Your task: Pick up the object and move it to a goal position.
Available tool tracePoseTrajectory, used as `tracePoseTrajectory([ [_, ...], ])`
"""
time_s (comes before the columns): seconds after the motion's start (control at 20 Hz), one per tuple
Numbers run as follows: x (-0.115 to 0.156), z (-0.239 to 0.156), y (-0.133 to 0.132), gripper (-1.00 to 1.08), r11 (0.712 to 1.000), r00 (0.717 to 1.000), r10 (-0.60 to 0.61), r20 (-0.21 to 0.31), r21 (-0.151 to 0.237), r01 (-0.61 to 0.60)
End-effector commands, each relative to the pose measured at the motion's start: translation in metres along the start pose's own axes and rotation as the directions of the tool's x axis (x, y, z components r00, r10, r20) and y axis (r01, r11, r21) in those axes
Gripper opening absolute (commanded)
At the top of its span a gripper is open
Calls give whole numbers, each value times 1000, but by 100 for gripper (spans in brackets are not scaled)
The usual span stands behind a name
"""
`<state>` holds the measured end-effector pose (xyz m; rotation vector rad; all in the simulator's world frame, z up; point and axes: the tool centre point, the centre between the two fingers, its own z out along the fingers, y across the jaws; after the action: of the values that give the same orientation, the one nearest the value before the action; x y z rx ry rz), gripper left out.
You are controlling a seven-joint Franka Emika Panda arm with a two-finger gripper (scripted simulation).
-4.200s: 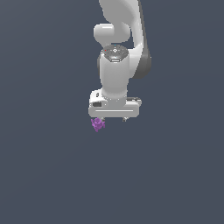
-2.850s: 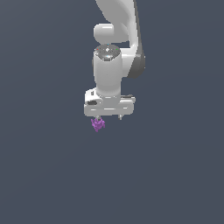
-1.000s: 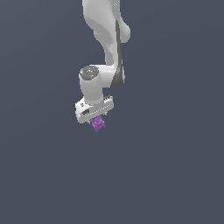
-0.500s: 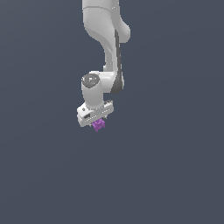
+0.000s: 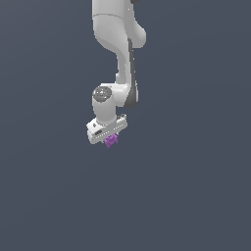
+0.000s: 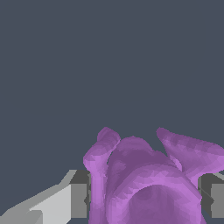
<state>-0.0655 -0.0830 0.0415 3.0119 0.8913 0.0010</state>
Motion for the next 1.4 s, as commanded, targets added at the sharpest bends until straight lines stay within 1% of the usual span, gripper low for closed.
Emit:
tracePoseTrajectory([
  [0.0,0,1,-1,-100,1000,1000,-1,0,1,1],
  [0.4,1,0,1,-100,1000,1000,2,-2,-2,-2],
  [0.65,8,-6,7,-100,999,1000,22,-17,-26,-23],
  [0.85,20,-14,16,-100,997,998,54,-41,-61,-56],
  [1.05,35,-28,30,-100,989,992,96,-77,-109,-104],
  [1.2,48,-41,42,-100,977,985,133,-111,-152,-149],
  [1.35,61,-57,56,-100,960,973,172,-151,-197,-200],
])
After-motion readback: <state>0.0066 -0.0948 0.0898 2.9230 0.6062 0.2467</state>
